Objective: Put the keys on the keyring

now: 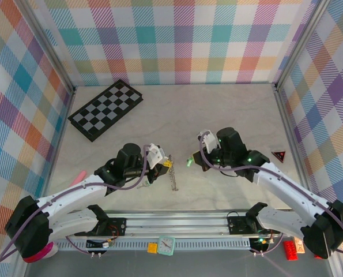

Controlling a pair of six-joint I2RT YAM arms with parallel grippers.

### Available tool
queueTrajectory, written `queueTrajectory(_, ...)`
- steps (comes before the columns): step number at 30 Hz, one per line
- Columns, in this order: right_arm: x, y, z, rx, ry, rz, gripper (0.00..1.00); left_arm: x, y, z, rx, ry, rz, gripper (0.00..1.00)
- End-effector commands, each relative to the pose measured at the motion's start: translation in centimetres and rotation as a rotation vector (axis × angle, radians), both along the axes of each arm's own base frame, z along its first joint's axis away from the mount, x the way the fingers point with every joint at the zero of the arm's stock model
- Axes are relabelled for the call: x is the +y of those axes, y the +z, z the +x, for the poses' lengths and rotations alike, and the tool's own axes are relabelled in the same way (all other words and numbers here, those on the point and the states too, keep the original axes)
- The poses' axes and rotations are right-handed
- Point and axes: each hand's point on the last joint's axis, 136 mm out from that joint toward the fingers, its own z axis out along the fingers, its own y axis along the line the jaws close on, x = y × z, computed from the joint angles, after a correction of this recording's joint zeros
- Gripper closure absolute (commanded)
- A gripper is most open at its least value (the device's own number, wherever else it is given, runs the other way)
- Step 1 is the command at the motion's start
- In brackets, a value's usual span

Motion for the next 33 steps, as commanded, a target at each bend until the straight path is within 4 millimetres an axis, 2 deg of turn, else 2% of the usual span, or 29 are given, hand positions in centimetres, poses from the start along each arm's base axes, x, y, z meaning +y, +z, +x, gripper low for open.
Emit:
queueTrajectory(1, 0.9, 0.7, -1.9, -0.062, 0.137, 0.04, 1.0, -0.8, 2.6, -0.1, -0.014, -0.014, -0.068, 1.0)
queueTrajectory(6, 1.8, 1.3, -3.3, -0.075, 0.225, 0.073, 1.0, -1.1, 3.0, -0.3, -0.015, -0.037, -0.093, 1.0)
queueTrajectory(16, 3.7, 1.4, -4.4, -0.12, 0.328, 0.054, 1.0, -1.8, 2.6, -0.3, 0.004, -0.073, -0.081, 1.0)
queueTrajectory(25, 5.8, 1.6, -4.5, -0.127, 0.377, 0.065, 1.0, -1.9, 2.5, -0.5, 0.006, -0.087, -0.081, 1.0)
queueTrajectory(33, 6.4, 1.6, -3.9, -0.155, 0.371, 0.054, 1.0, -1.9, 2.4, -0.7, 0.002, -0.1, -0.075, 1.0)
